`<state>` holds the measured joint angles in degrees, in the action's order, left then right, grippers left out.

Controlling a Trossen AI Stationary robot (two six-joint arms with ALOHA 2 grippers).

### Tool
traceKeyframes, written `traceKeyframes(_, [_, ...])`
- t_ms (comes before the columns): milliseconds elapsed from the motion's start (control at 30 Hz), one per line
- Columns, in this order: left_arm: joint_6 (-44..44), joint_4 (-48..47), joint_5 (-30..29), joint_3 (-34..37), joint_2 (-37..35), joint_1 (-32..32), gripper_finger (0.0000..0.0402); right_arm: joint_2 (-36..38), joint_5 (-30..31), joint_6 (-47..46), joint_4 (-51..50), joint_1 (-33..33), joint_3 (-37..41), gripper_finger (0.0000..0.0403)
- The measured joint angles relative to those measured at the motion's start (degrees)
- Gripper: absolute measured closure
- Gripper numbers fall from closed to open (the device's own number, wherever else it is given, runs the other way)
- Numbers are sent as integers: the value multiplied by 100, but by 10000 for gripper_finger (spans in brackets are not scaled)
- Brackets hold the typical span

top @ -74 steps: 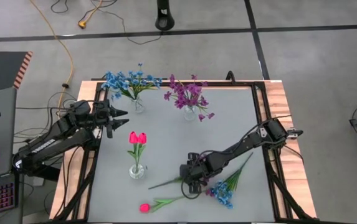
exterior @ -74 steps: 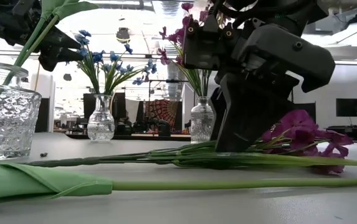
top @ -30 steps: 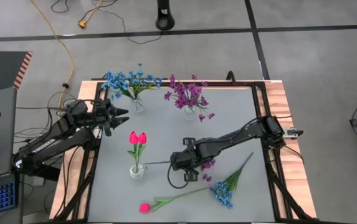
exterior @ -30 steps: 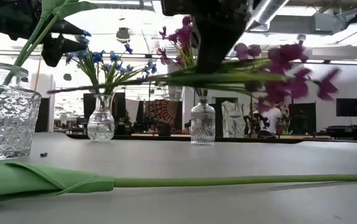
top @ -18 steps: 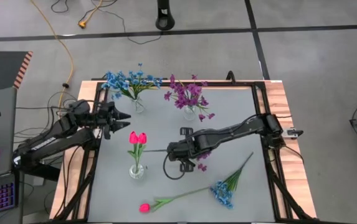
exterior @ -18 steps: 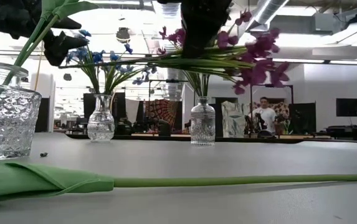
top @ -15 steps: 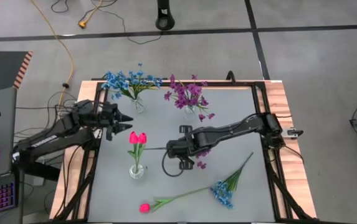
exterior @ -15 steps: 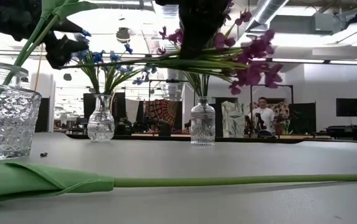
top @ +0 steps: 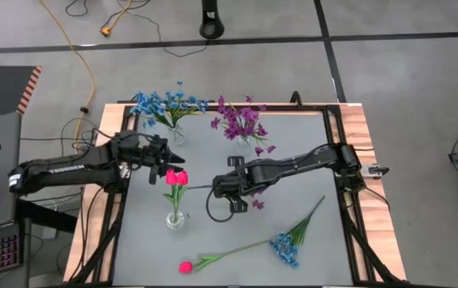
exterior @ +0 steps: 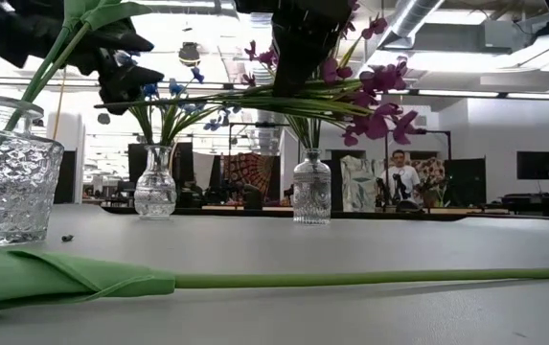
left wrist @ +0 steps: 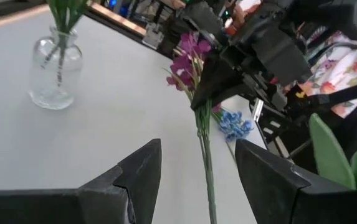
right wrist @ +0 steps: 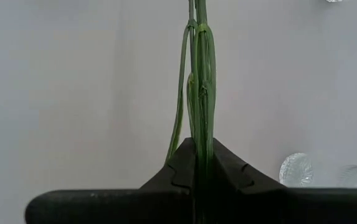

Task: Sort flowers into vase by color
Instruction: Put the violet flower into the top right transparent vase

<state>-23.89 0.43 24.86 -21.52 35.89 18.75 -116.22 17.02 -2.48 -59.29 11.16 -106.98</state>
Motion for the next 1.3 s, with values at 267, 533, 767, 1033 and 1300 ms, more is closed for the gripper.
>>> traceKeyframes(267, [5, 227, -24, -15, 422, -201, 209, 0, 13, 17, -206, 54, 0, 349])
traceKeyframes(533, [-63, 440, -22, -24, 662, -226, 209, 0, 476, 588, -417, 199, 0, 349])
traceKeyframes(767, [-228, 888, -24, -26, 1170, -298, 209, 0, 881, 1447, -103, 234, 0, 349])
traceKeyframes(1033, [-295, 1539, 14, -26, 1944, -573, 209, 0, 882, 1502, 134, 232, 0, 349])
traceKeyframes(1300, [-450, 1757, 24, -26, 2434, -826, 209, 0, 883, 1499, 167, 218, 0, 349])
